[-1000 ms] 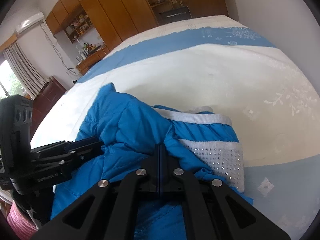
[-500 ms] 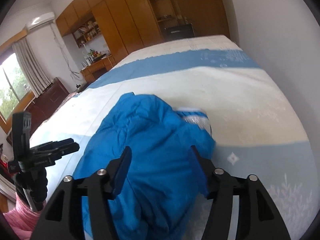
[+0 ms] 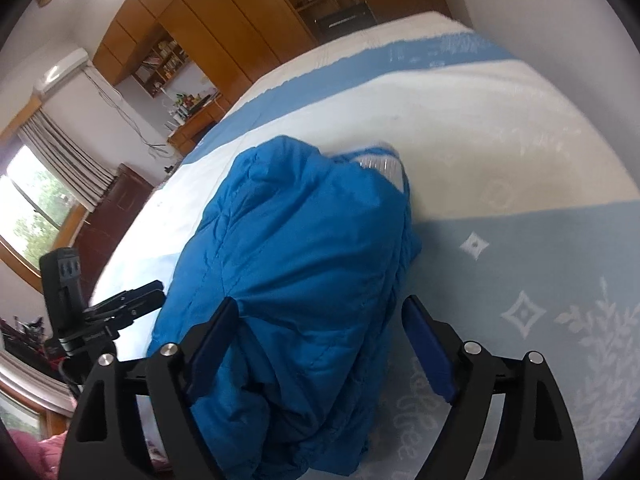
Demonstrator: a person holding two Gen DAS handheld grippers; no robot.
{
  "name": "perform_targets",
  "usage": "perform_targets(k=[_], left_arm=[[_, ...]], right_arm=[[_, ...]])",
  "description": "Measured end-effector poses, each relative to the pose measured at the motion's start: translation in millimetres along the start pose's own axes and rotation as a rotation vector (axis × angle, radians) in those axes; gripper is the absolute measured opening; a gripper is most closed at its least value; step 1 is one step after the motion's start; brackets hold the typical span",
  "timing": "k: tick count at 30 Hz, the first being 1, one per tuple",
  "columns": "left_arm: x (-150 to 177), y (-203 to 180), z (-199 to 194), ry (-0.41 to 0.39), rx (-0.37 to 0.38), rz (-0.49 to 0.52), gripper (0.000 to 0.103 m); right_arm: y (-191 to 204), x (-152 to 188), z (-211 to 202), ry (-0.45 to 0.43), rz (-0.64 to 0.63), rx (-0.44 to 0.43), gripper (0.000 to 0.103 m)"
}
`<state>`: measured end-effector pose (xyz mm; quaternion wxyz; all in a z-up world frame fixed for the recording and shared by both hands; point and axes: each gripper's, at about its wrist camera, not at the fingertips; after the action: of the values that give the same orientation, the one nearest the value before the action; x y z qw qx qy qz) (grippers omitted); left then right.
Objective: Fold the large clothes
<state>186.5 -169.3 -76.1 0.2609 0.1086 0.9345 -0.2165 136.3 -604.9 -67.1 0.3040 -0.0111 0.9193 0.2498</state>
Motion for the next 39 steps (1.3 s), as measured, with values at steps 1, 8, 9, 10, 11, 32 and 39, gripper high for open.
perform_targets(k=[1, 8, 9, 10, 11, 32, 39], left_arm=[[-1, 0, 2, 0.003, 0.004, 0.003, 0.069], [-4, 0, 11, 0.008, 0.022, 0.015, 0.075], [-4, 1, 11, 0.008, 0.025, 0.016, 0.076], [-4, 1, 12, 0.009, 0.031, 0.014, 0.076], [-4, 2, 13, 0.012, 0.046, 0.008, 0.076], [0, 27, 58, 0.252, 0.438, -0.219, 0.091], [-4, 20, 67, 0.277, 0.476, -0.215, 0.096]], right_arm=[[-2, 0, 2, 0.004, 0.008, -0.020, 0.084], [-12, 0, 20, 0.048, 0.057, -0.144, 0.090], [-13, 0, 21, 0.049, 0.059, -0.149, 0.090], [-13, 0, 21, 0.048, 0.059, -0.156, 0.091], [-13, 0, 22, 0.047, 0.056, -0.160, 0.091], [-37, 19, 10, 0.074, 0.111, -0.228, 0.092], [-46, 25, 26, 0.107, 0.161, -0.297, 0.096]])
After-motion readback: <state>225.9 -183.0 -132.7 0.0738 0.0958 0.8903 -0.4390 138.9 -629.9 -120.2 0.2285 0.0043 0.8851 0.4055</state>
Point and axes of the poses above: each gripper's, at about its wrist camera, not at the fingertips, and z roughly the way its jaws point, y to its left, x to its underside, and after that the axes turned 8 degrees about -z, right-handed
